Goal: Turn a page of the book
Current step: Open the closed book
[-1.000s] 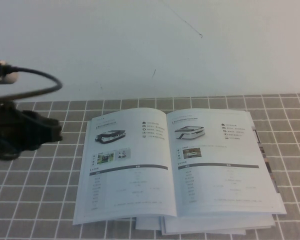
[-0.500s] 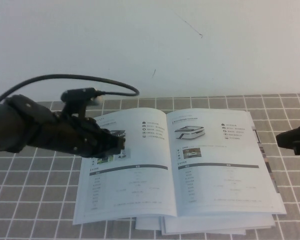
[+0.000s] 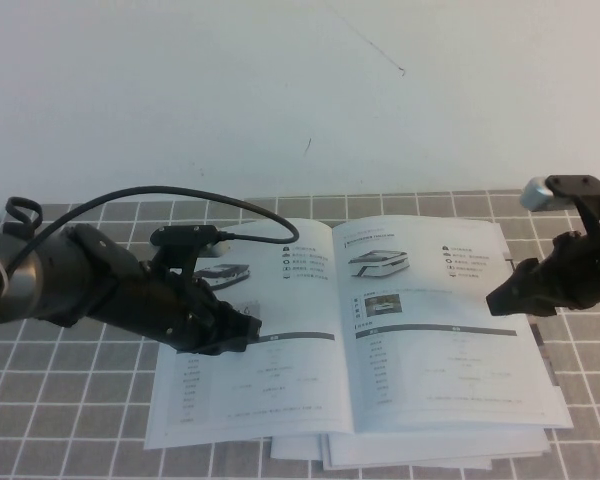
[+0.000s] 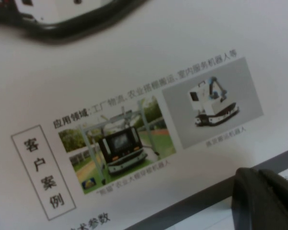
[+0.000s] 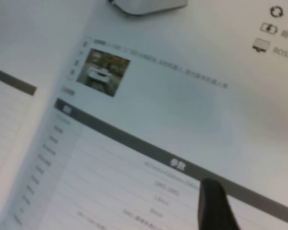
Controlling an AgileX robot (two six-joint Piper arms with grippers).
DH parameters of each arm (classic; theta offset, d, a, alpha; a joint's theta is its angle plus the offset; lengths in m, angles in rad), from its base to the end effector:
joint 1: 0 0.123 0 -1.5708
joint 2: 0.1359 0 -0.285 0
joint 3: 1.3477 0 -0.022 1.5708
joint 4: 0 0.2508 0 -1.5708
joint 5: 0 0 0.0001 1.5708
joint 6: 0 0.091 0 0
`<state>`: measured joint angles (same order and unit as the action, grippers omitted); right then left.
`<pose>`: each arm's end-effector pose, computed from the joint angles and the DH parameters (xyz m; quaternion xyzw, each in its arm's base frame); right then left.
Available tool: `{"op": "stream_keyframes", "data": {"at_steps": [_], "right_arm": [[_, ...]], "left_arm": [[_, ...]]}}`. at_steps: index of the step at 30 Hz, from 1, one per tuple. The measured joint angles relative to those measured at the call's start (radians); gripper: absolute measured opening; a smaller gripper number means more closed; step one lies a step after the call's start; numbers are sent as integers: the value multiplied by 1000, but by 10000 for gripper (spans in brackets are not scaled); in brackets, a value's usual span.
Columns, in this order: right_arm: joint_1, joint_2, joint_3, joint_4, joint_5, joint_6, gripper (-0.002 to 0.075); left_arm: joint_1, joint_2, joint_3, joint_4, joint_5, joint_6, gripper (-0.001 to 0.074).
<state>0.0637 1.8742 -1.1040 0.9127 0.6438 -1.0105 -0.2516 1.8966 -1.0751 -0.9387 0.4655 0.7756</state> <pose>0.3614 0.0664 0.1679 -0.1829 0.9281 0.2220 0.2365 0.3521 -0.1246 0.1540 0.1173 0.9402 -0.2221 0.2299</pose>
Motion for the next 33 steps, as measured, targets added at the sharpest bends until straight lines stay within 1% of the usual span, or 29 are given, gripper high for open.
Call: {"op": "stream_keyframes", "data": {"at_steps": [8, 11, 17, 33], "right_arm": [[2, 109, -109, -219, 34, 273, 355], [2, 137, -144, -273, 79, 335, 356], [2, 188, -180, -289, 153, 353, 356], [-26, 206, -207, -287, 200, 377, 355]], "left_arm": [[0, 0, 0, 6, -4, -2, -4], [0, 0, 0, 6, -16, -2, -4], [0, 0, 0, 6, -19, -2, -4], [0, 12, 0, -6, -25, -2, -4]]}}
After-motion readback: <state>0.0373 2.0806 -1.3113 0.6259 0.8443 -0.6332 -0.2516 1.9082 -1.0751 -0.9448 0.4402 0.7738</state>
